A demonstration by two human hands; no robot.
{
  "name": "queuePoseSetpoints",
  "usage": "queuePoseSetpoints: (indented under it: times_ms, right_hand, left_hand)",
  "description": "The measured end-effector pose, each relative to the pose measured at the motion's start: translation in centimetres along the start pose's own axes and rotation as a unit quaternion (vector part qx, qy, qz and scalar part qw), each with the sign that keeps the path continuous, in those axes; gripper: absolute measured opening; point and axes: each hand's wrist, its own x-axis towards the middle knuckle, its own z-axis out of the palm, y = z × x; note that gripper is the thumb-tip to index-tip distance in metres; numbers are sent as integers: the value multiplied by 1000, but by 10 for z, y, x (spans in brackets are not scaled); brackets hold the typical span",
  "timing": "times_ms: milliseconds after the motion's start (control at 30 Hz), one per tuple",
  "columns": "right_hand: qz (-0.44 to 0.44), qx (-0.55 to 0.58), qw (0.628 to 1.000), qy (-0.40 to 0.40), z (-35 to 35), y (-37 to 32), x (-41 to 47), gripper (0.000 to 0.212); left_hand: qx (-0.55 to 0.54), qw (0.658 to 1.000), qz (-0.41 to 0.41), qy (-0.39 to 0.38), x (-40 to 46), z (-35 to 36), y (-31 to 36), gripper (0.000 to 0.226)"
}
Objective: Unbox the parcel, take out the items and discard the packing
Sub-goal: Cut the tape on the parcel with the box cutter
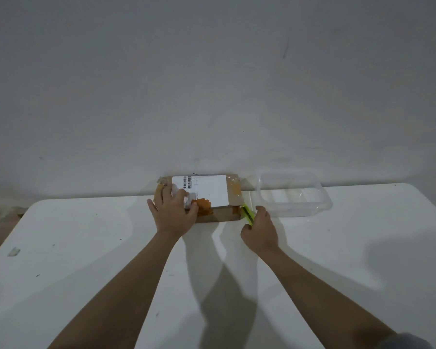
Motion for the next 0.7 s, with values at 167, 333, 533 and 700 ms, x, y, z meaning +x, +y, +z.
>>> queuePoseSetpoints:
  times_ms: [167,333,533,700]
  right_hand:
    - [-53,110,992,34,-4,3,-4,58]
    - [-65,176,977,103,0,-12,-7,47]
    - [-73,167,975,125,5,-35,17,28]
    - [-85,171,975,113,16,-47,32,38]
  left_hand:
    - [-17,999,-27,-41,5,2,0,38]
    - [4,998,-22,-58,8,1,-4,53]
    - [-8,1000,-1,-24,8,-2,-8,65]
    - [-2,999,-9,-41,10,-7,-8,66]
